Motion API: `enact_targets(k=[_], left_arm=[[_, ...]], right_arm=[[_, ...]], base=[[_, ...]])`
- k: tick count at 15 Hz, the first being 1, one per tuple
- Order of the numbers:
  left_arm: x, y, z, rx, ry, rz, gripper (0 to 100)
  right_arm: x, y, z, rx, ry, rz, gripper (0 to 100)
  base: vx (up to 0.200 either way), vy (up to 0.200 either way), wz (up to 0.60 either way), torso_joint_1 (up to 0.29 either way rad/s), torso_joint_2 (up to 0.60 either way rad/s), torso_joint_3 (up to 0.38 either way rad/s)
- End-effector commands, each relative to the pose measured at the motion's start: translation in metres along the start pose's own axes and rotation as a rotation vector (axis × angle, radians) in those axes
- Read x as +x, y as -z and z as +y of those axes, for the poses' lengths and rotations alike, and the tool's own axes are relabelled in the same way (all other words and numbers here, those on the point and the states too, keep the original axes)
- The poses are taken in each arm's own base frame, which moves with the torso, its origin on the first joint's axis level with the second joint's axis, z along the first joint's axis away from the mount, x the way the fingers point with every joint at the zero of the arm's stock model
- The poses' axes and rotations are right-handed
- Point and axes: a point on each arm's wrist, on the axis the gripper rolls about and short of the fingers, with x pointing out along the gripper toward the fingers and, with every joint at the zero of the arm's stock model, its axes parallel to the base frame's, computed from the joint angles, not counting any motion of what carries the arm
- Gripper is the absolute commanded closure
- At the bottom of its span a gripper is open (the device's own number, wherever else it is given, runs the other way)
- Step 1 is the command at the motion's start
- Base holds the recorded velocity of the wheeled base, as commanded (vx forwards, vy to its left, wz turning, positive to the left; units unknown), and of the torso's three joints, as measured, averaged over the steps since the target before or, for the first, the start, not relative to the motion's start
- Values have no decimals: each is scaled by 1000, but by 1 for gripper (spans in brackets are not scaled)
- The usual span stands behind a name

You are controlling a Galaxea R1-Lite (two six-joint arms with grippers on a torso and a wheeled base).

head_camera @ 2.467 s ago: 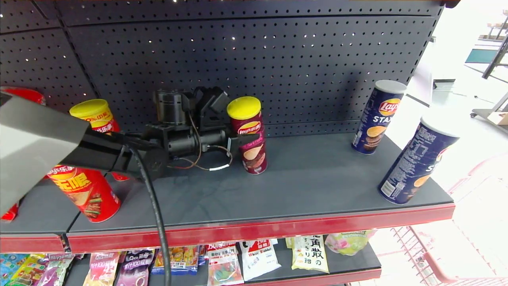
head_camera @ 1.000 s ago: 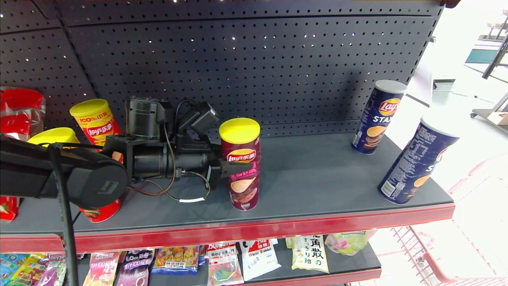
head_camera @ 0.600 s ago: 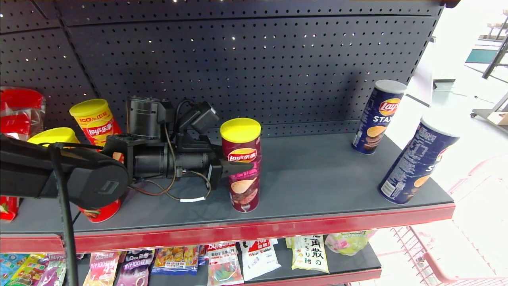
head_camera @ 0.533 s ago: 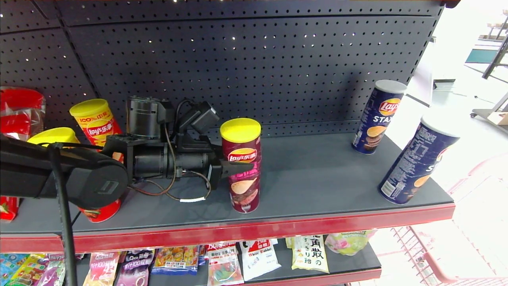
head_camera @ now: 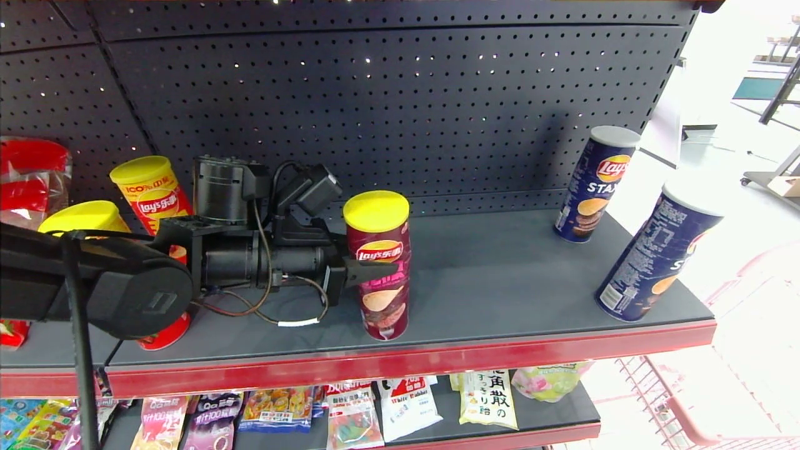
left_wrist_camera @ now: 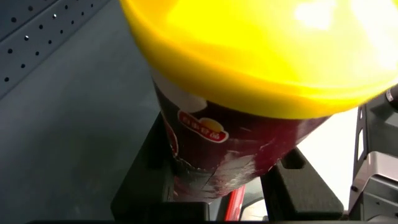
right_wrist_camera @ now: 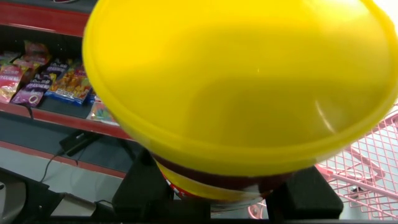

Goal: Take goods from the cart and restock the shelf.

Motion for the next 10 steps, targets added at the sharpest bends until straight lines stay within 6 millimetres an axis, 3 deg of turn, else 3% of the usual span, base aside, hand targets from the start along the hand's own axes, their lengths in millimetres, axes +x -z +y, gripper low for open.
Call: enact_targets(k=[1, 10], left_arm=[[0, 1, -1, -7, 2, 4, 100], [-2, -3, -6, -10, 13, -2, 100]], right_arm=[[0, 0, 0, -1, 0, 1, 100], [0, 0, 0, -1, 0, 1, 100]], base=[[0, 0, 0, 0, 0, 0], [0, 0, 0, 0, 0, 0]])
